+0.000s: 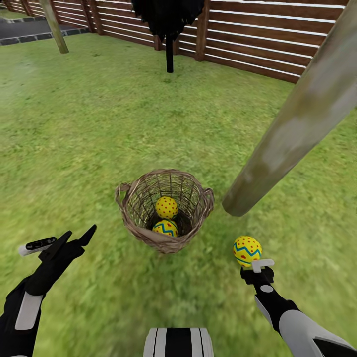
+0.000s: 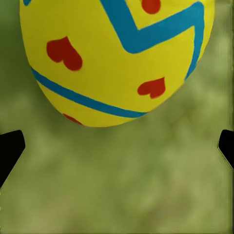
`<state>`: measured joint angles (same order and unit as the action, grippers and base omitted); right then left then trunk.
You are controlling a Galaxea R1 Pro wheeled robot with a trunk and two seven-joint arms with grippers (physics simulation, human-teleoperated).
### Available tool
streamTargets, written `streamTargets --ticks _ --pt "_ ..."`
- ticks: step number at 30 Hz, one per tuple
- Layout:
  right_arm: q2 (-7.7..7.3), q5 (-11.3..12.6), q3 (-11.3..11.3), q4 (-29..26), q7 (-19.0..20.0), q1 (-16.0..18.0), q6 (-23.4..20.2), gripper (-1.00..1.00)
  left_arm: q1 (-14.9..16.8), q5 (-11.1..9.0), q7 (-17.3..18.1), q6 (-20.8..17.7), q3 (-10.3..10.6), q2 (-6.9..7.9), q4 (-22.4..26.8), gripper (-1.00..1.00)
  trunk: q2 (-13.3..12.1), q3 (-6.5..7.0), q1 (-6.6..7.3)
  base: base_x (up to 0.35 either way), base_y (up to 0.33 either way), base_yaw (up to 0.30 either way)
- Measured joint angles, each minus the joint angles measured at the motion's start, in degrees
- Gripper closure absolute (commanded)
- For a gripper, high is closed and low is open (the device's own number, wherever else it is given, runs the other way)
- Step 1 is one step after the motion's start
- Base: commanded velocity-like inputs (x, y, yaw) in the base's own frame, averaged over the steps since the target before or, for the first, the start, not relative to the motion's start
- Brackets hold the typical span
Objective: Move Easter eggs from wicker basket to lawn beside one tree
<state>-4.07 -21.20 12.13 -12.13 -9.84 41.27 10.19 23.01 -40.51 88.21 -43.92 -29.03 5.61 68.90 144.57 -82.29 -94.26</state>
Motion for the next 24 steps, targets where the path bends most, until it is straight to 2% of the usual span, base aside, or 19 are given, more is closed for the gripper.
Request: streamTargets --ticks 4,5,7,12,18,20,22,24 --pt "0.0 0.1 0.0 0.0 0.05 0.0 -0.13 -1.0 0.0 -0.05 0.33 -0.35 -0.55 0.74 0.24 -1.0 -0.05 0.89 0.1 0.0 0.0 0.0" --pt "0.05 0.11 0.04 0.06 0.09 0.0 -0.26 -1.0 0.0 -0.19 0.49 -0.5 -2.25 1.5 0.19 -1.0 -0.07 1.11 0.13 0.0 0.0 0.0" --pt "0.08 0.09 0.1 0.11 0.11 0.02 -0.45 -1.0 0.0 -0.54 0.57 -0.63 -3.26 1.72 0.28 -1.0 -0.09 1.55 0.18 0.0 0.0 0.0" --pt "0.09 0.09 0.09 0.23 -0.08 0.0 -2.01 -1.0 0.0 -0.82 0.6 -0.79 -3.53 1.99 0.42 -1.0 -0.16 2.66 0.31 0.0 0.0 0.0" --pt "-0.18 0.16 0.22 0.24 0.15 0.02 -9.79 -1.0 0.0 -0.78 0.57 -0.89 -3.23 4.32 0.49 -1.0 -0.24 3.99 0.46 0.0 0.0 0.0" --pt "-0.3 0.18 0.38 0.29 1.55 0.03 -14.01 -1.0 0.0 -0.81 0.6 -0.96 -3.15 5.36 0.53 -1.0 -0.27 4.43 0.52 0.0 0.0 0.0" --pt "-0.34 0.18 0.38 0.22 3.28 0.04 -18.06 -1.0 0.0 -0.82 0.61 -1.02 -3.13 5.77 0.89 -1.0 -0.29 4.88 0.57 0.0 0.0 0.0" --pt "-0.35 0.18 0.37 0.19 4.91 0.04 -20.33 -1.0 0.0 -0.79 0.61 -2.17 -3.13 6.08 1.46 -1.0 -0.32 5.32 0.62 0.0 0.0 0.0"
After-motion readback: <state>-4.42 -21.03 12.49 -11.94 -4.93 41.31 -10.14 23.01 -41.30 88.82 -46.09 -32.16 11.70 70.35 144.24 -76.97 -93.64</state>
